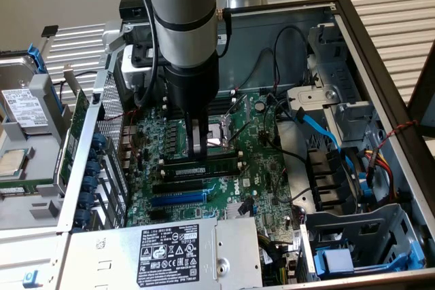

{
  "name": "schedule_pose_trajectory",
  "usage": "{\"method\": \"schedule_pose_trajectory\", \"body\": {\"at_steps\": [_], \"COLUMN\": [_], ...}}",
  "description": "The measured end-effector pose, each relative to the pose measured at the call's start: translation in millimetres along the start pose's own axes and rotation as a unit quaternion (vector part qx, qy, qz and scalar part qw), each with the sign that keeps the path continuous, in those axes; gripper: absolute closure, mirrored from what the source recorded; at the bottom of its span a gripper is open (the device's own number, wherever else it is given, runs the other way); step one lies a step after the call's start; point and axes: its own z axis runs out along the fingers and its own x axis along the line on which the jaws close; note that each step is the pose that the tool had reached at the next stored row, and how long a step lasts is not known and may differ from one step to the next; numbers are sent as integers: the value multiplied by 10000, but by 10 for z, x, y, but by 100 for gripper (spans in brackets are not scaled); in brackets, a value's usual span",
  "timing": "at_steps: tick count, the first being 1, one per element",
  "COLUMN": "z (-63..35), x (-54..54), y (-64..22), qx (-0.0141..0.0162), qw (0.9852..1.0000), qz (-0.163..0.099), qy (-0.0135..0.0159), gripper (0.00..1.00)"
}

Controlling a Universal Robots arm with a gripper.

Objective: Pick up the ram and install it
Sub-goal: 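Press down the ram until it locks into place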

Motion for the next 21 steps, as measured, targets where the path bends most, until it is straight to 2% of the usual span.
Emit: {"method": "schedule_pose_trajectory", "body": {"at_steps": [5,15,18,21], "z": [-87,-93,-88,-82], "x": [-5,-7,-8,-7], "y": [0,0,0,0], "qx": [-6,-12,4,21], "qw": [10000,10000,9997,9988], "qz": [0,-1,230,491], "qy": [2,4,2,1], "gripper": [89,89,89,89]}}
